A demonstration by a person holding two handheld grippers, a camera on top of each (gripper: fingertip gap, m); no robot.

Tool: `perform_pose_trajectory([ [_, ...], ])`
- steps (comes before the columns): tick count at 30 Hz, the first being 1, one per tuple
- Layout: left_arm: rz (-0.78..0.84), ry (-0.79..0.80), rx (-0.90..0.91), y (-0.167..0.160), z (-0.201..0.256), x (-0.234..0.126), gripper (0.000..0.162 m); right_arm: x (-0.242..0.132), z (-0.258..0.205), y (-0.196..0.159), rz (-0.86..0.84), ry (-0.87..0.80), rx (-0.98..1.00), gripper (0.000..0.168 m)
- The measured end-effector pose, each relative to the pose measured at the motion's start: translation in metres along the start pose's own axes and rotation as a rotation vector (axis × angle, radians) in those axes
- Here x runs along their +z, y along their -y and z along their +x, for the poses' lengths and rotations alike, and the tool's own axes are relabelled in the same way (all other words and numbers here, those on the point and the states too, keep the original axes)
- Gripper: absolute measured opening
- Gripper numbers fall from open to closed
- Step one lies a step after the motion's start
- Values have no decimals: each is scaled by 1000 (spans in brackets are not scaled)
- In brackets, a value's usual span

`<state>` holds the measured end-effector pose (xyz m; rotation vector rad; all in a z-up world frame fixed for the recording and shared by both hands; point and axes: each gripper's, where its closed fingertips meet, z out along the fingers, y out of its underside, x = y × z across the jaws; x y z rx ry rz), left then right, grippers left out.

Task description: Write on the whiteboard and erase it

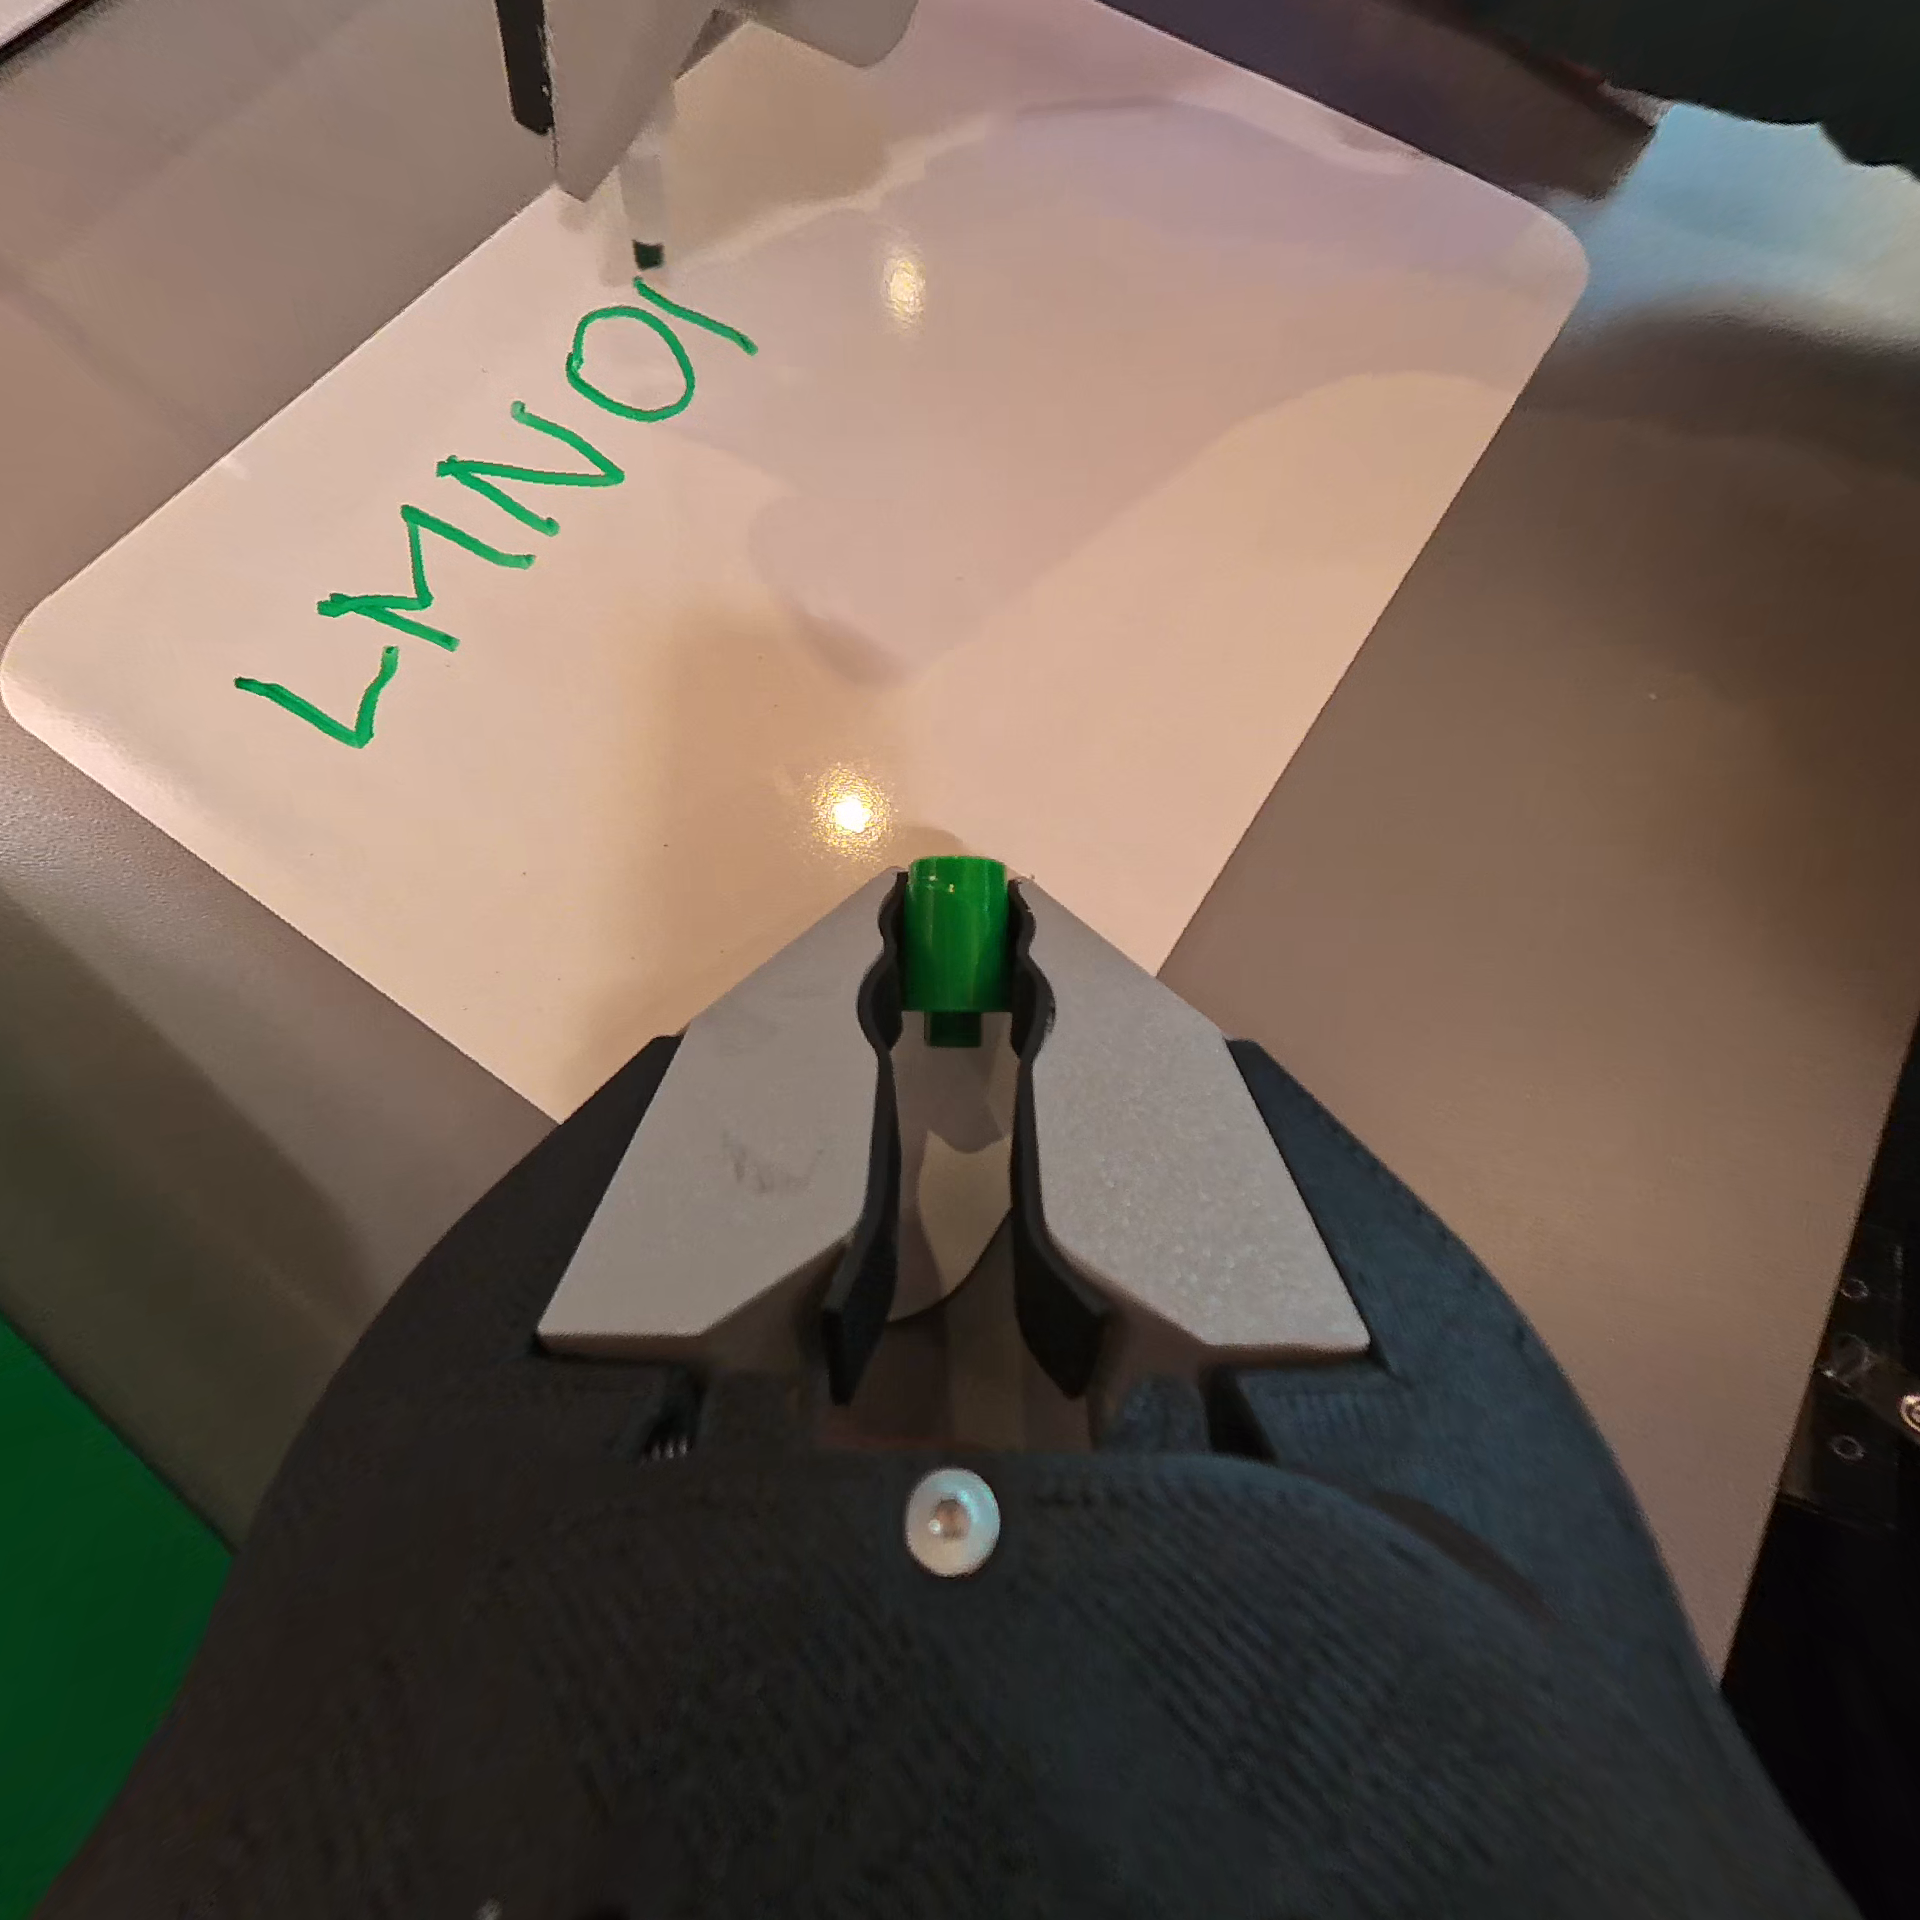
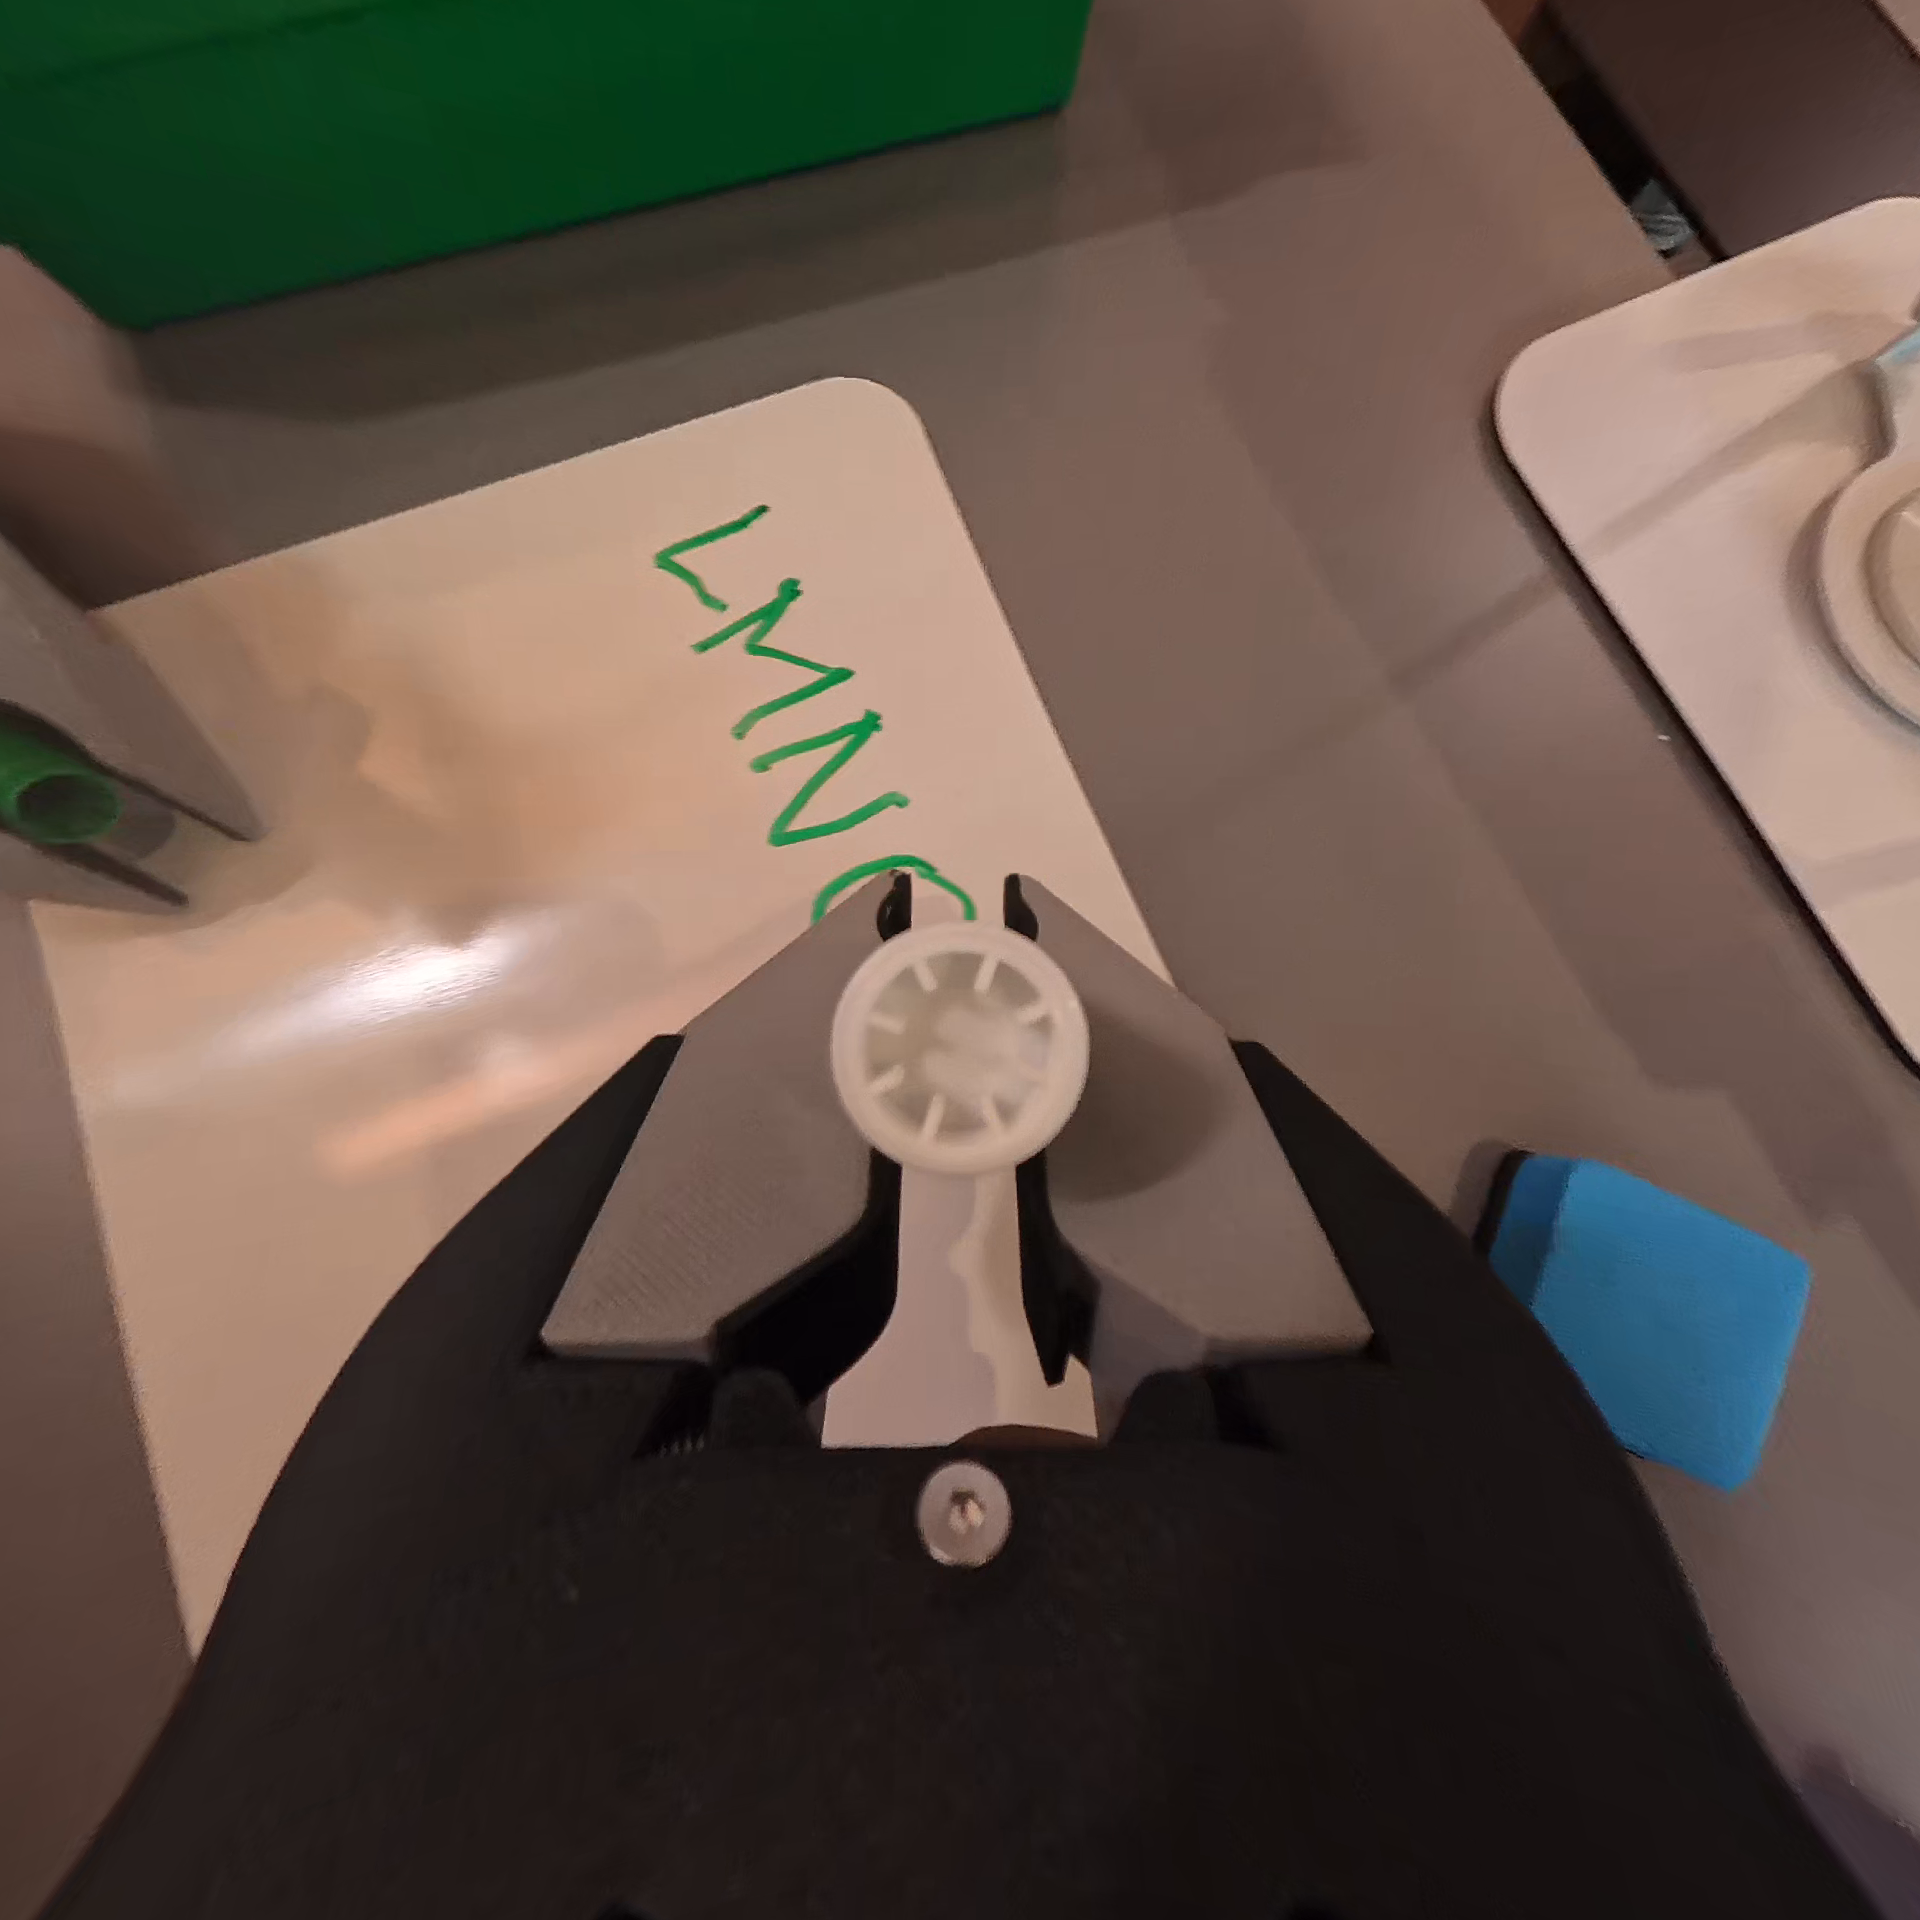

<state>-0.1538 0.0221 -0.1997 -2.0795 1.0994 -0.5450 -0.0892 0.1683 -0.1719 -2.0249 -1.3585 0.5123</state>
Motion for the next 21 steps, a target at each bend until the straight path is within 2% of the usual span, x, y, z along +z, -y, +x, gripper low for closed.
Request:
perform_pose_trajectory([
  [11,0,-6,-2,0,0,0,15,6,3,-3,-16,1,-13,15],
  [15,0,-2,2,0,0,0,15,3,14,-8,-54,-68,-14,15],
  [21,0,-1,3,0,0,0,15,-5,5,-17,-72,-33,-7,15],
])
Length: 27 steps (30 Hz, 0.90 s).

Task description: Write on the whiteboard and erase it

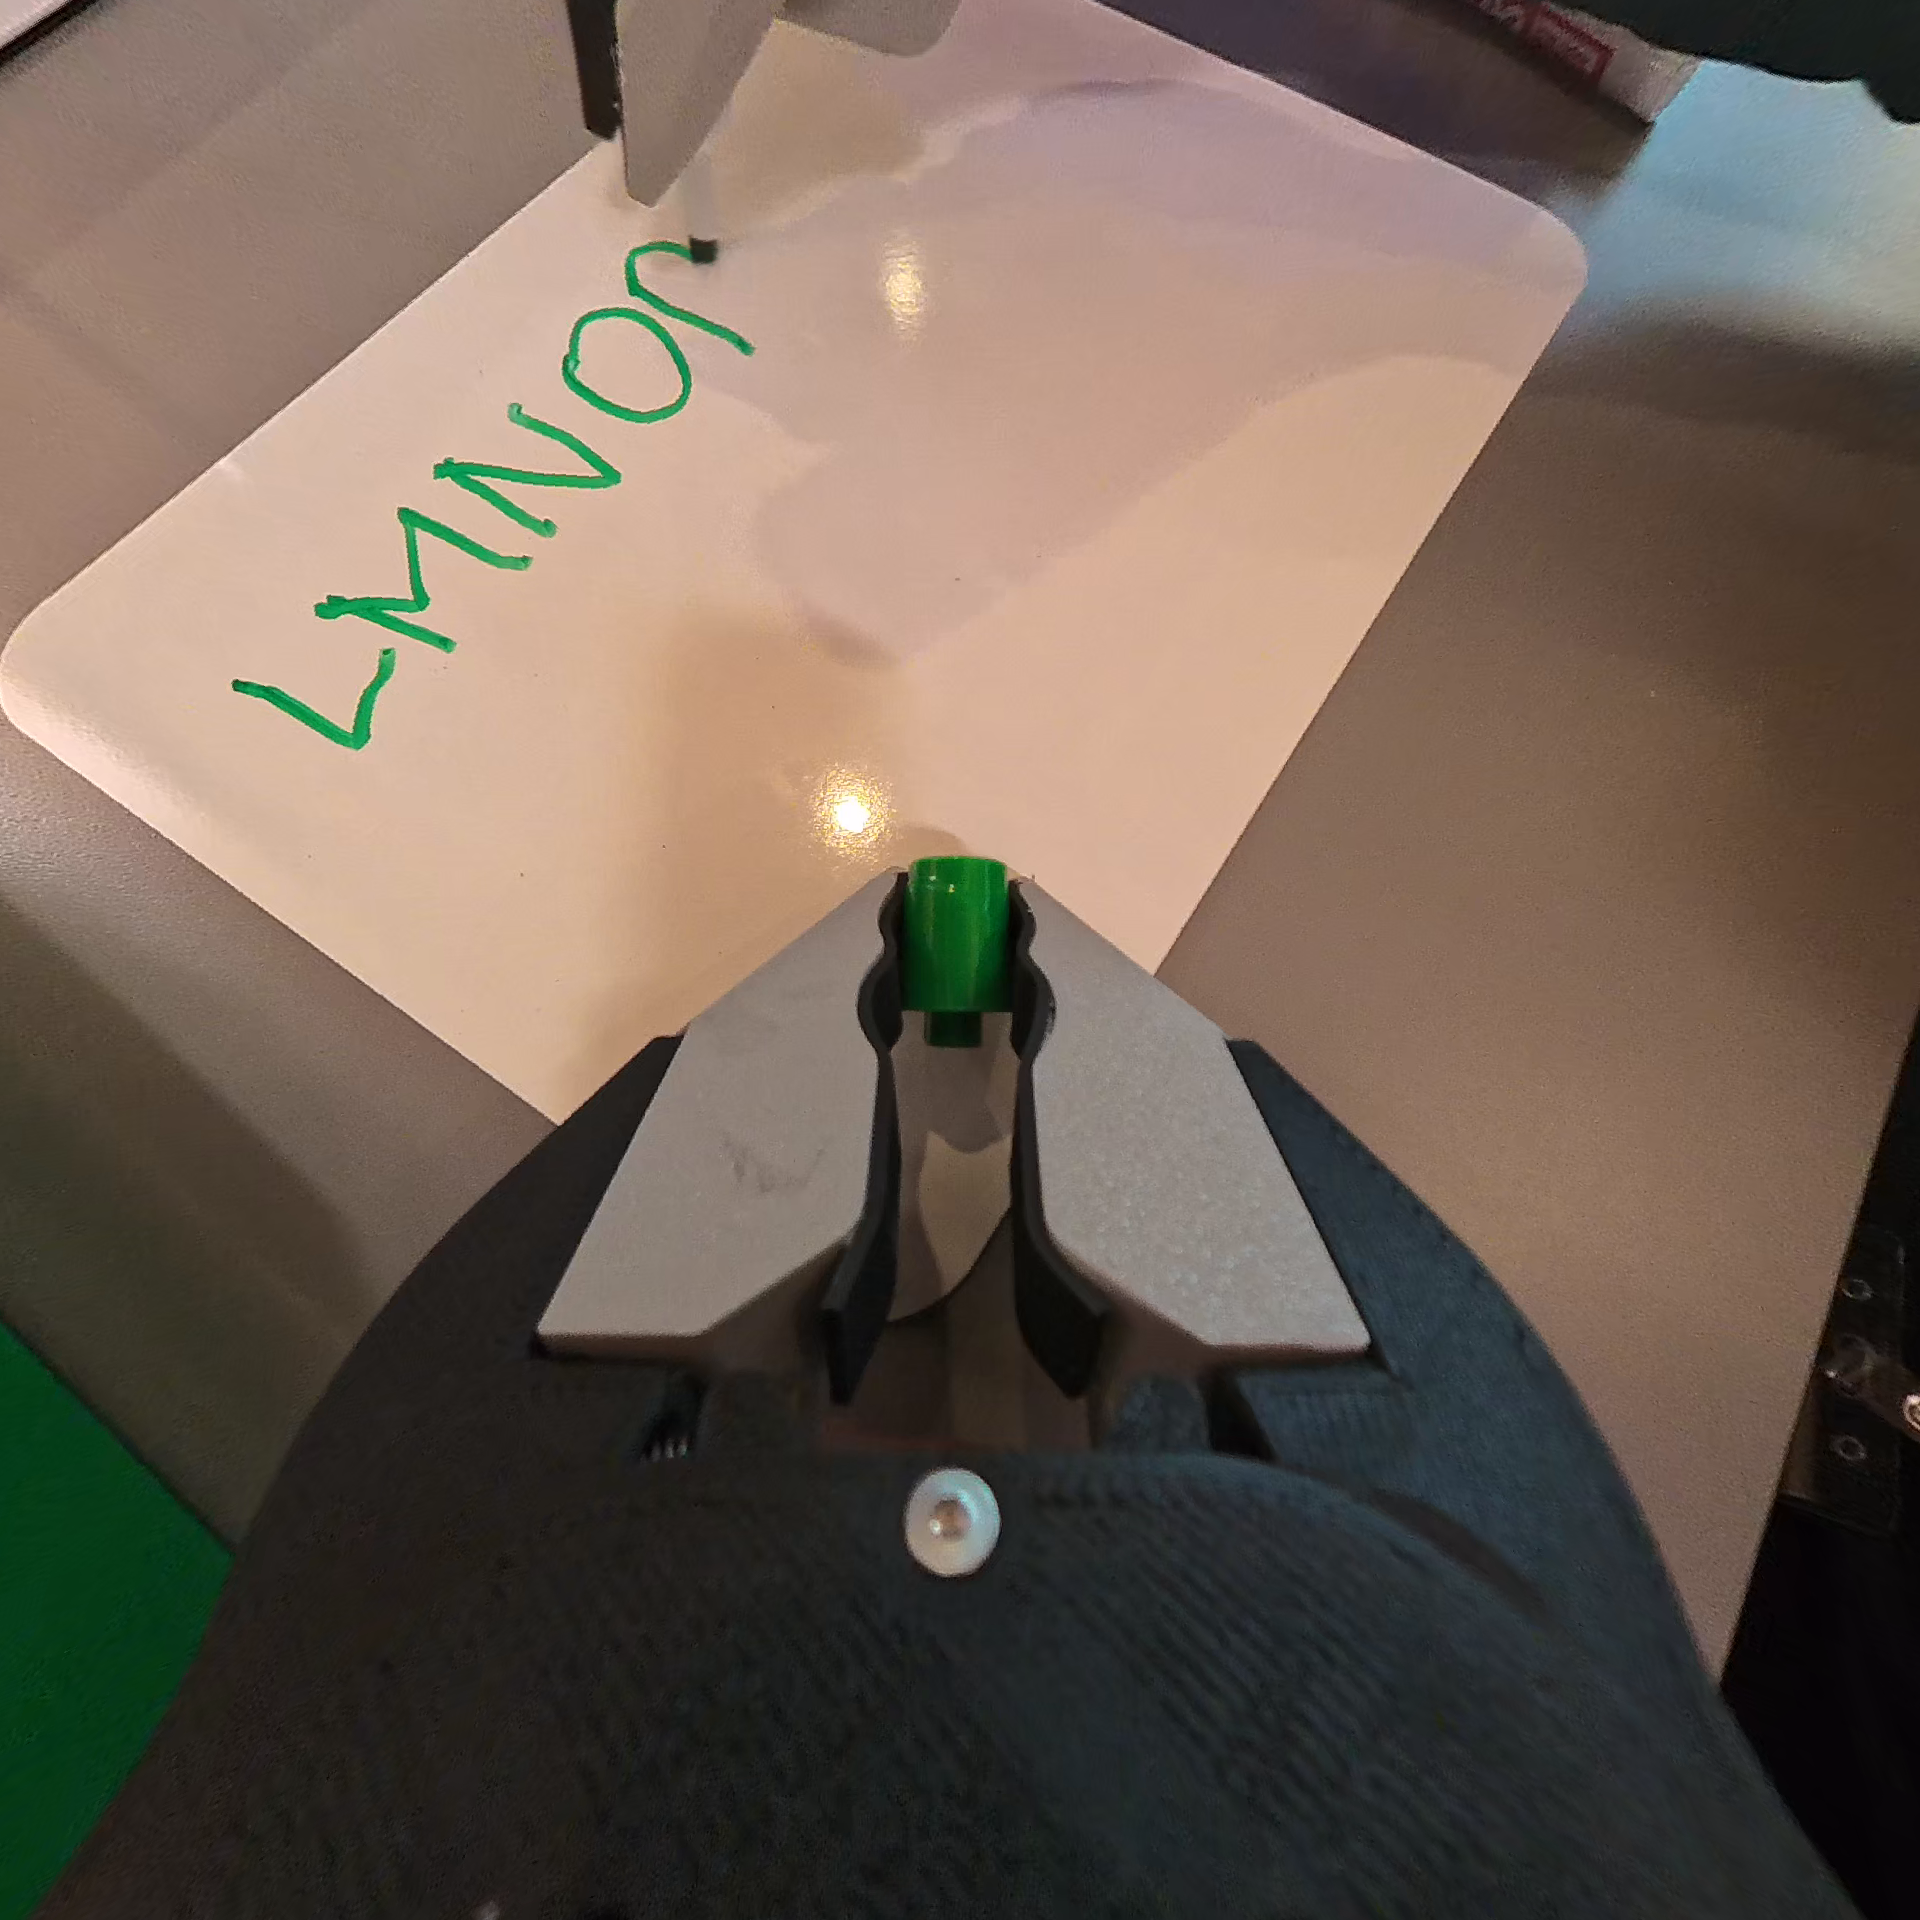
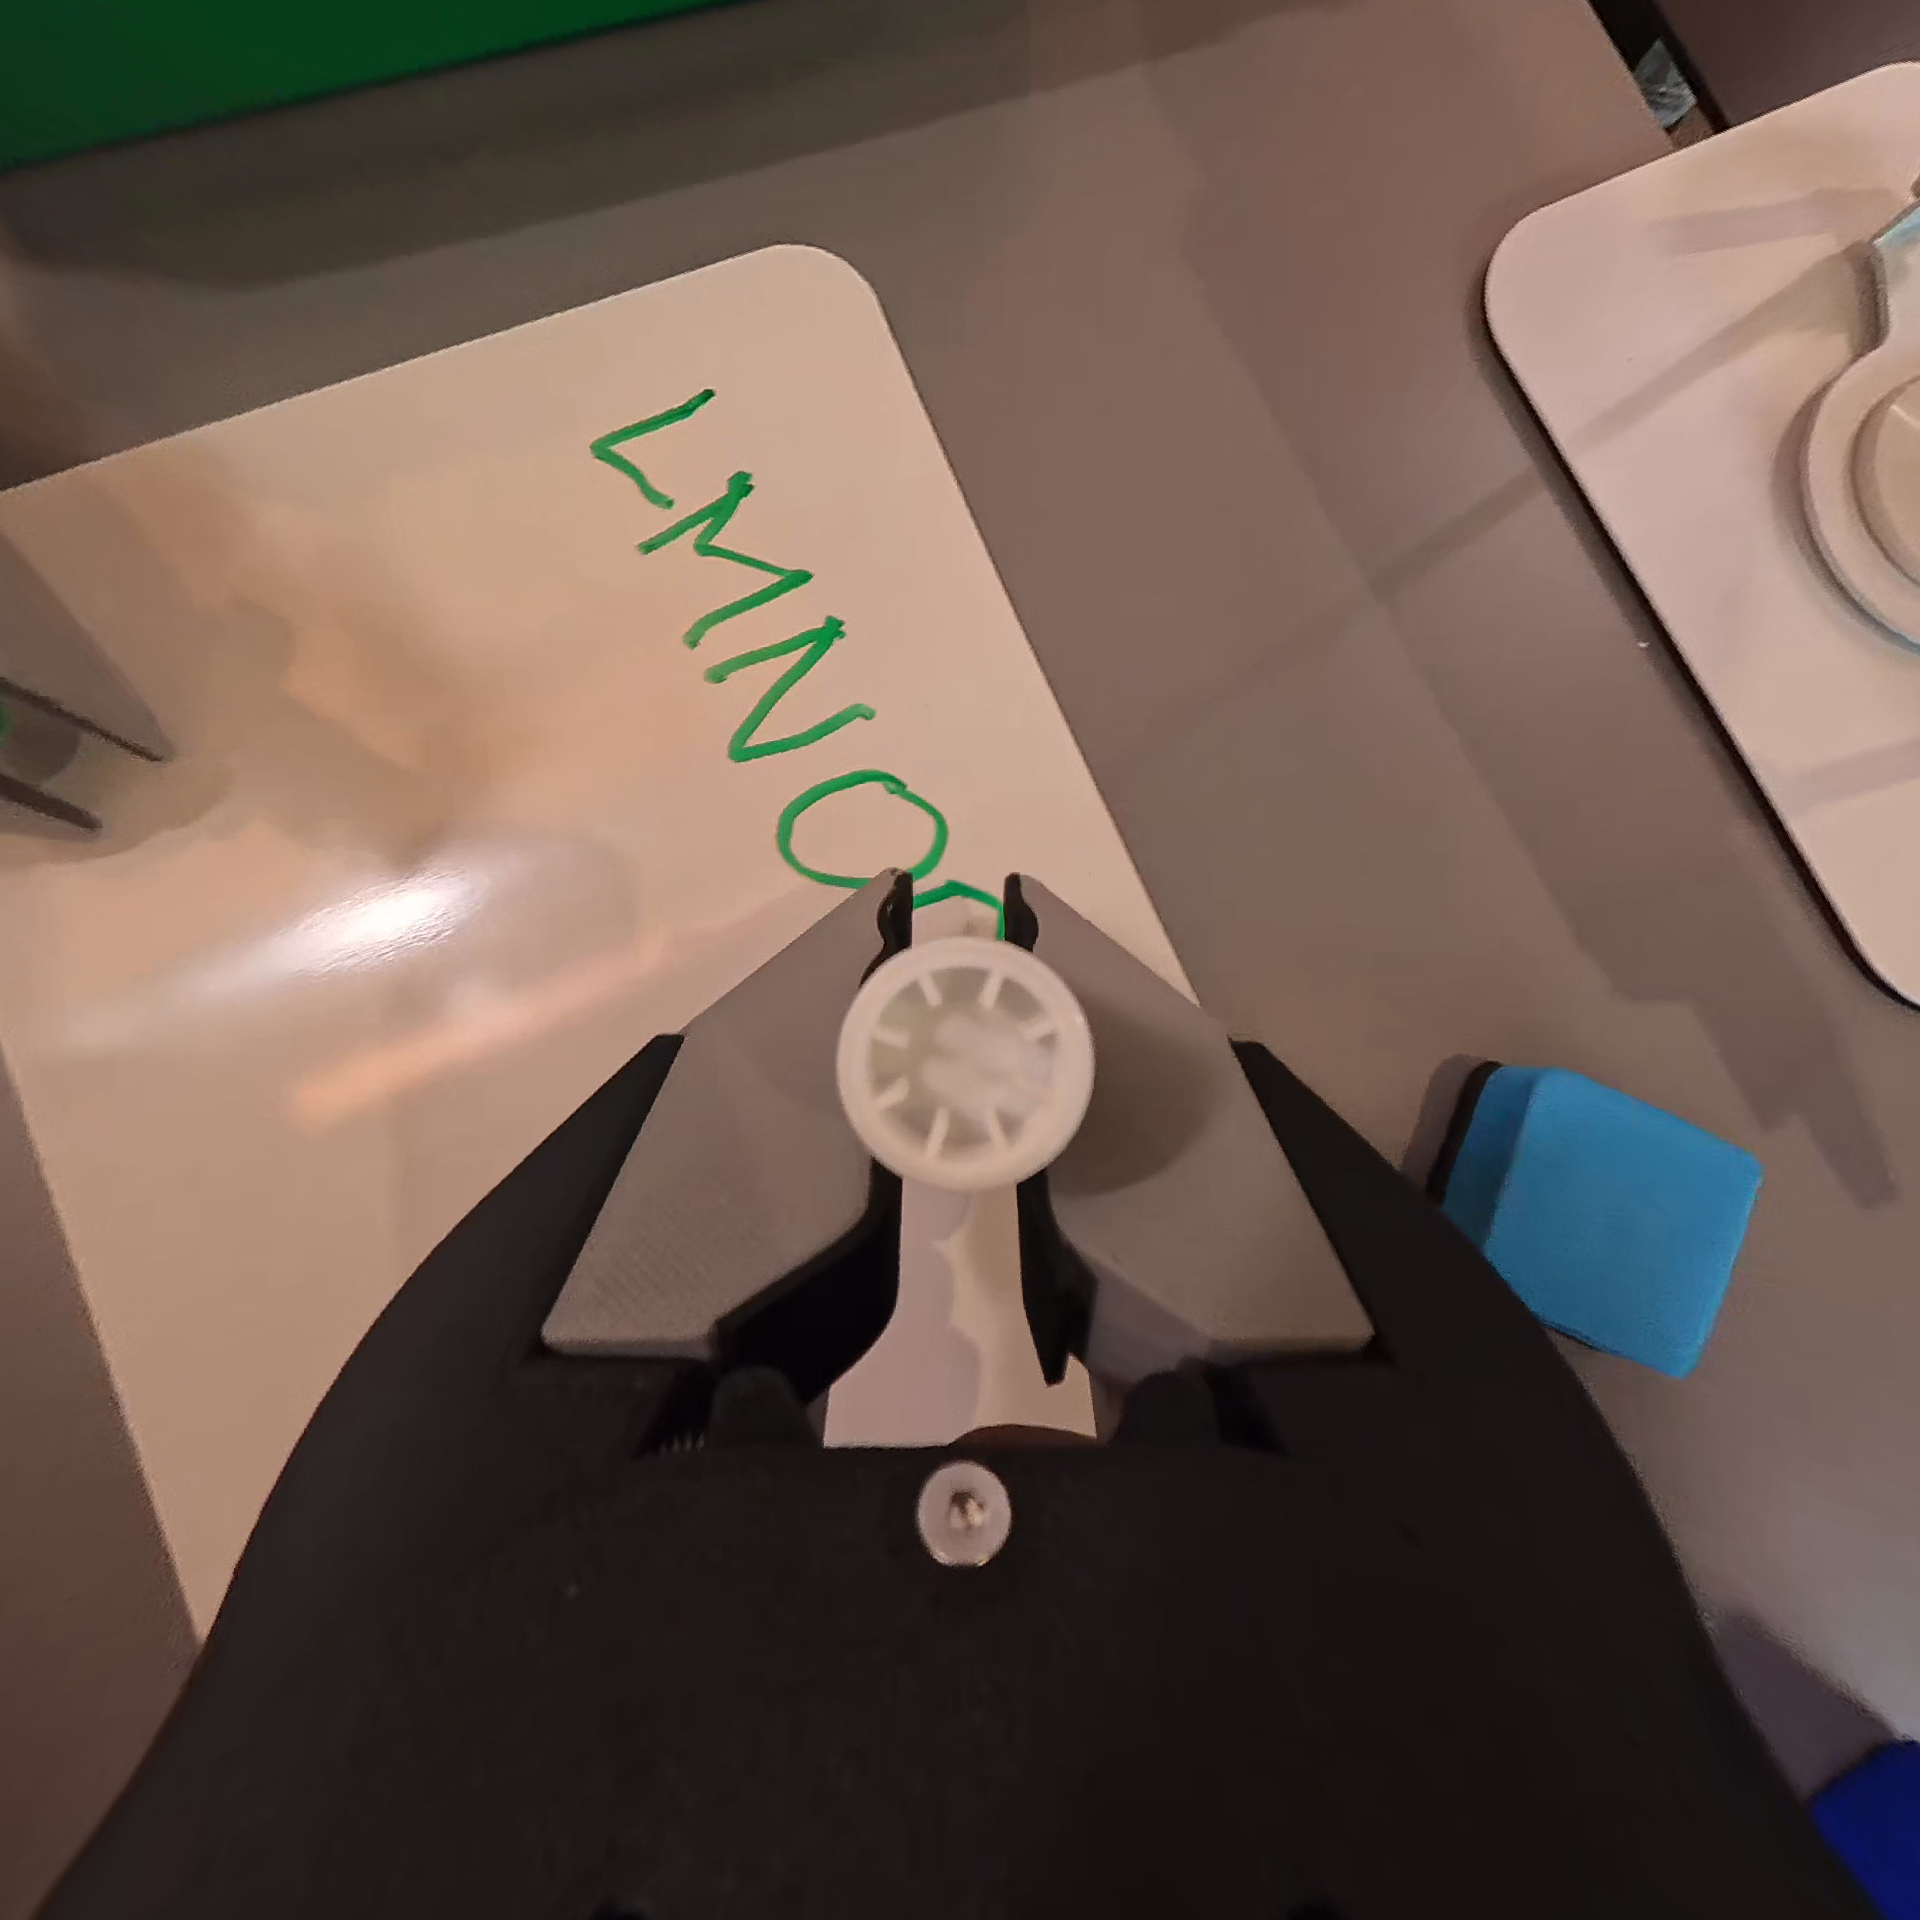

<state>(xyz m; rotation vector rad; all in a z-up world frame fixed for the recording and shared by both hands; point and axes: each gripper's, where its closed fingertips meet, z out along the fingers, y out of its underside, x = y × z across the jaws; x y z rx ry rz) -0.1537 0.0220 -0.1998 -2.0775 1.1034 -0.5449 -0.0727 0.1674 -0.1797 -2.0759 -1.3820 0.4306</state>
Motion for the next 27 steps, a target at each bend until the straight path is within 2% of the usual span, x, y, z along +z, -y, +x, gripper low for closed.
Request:
perform_pose_trajectory([
  [10,0,5,5,0,0,0,15,1,-16,11,60,15,-1,15],
  [23,0,1,2,0,0,0,15,-35,-29,27,377,-7,126,14],
  [27,0,1,3,0,0,0,15,-58,-65,45,531,195,166,14],
])
